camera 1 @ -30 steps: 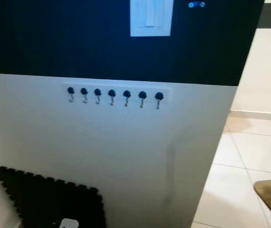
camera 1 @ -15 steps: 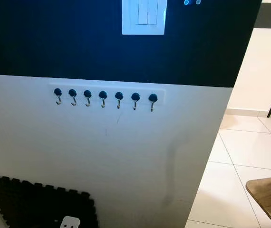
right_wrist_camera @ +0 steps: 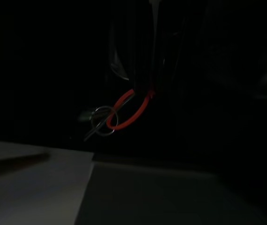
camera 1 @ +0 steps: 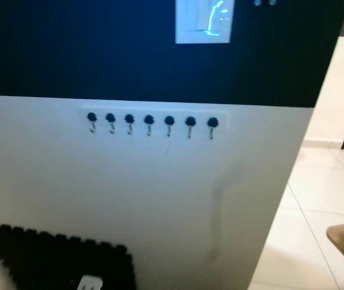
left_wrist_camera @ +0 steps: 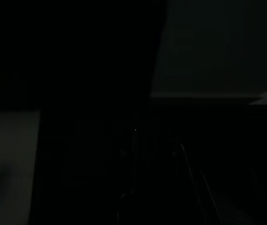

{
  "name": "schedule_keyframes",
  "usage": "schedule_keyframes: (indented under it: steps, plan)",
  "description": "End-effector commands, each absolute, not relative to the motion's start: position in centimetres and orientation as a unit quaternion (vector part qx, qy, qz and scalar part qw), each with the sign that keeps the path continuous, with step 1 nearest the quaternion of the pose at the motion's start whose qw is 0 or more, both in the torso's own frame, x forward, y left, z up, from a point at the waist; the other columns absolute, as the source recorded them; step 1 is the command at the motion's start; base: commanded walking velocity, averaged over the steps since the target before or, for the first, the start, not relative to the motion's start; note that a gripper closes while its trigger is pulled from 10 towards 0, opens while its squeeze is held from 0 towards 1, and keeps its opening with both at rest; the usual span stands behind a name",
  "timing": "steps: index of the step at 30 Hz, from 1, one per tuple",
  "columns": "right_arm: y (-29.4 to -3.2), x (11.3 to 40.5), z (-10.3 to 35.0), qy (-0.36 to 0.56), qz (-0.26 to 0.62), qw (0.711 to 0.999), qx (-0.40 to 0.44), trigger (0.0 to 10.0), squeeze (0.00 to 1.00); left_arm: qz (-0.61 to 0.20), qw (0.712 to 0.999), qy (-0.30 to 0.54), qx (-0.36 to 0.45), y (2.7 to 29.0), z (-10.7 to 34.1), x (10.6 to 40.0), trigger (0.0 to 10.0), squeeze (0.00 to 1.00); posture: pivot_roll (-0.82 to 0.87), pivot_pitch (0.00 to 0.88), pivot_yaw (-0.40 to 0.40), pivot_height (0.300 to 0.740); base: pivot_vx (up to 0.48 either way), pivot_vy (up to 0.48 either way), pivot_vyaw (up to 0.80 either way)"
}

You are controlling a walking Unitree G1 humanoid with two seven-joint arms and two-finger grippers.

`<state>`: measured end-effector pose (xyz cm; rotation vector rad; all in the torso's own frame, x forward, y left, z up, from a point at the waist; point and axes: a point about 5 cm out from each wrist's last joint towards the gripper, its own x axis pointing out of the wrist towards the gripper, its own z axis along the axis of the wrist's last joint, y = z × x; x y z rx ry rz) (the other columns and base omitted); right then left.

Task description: Hang keys on a hook

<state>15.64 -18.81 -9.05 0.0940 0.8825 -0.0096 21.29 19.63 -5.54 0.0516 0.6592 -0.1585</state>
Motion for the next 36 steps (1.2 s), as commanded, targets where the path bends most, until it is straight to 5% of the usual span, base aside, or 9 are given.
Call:
schedule_keyframes:
  steps: [1, 21, 36]
  plan:
    - [-18.47, 15.43, -9.19, 0.43, -0.005, 0.901, 0.053, 10.0, 0.0, -0.076, 0.942, 0.326, 0.028, 19.94, -5.6, 21.1, 10.0, 0.0, 0.03, 0.037, 0.021, 0.74, 0.0, 0.274, 0.0]
    - [-18.26, 15.23, -9.3, 0.434, -0.003, 0.899, 0.056, 10.0, 0.0, -0.107, 0.943, 0.311, 0.047, 19.84, -5.33, 21.14, 10.0, 0.0, 0.04, 0.03, 0.025, 0.74, 0.0, 0.136, 0.0]
    - [-18.39, 14.7, -9.5, 0.439, -0.009, 0.896, 0.059, 10.0, 0.0, -0.12, 0.945, 0.301, 0.047, 19.54, -5.3, 20.96, 10.0, 0.0, 0.04, 0.039, 0.029, 0.74, 0.0, -0.439, 0.0]
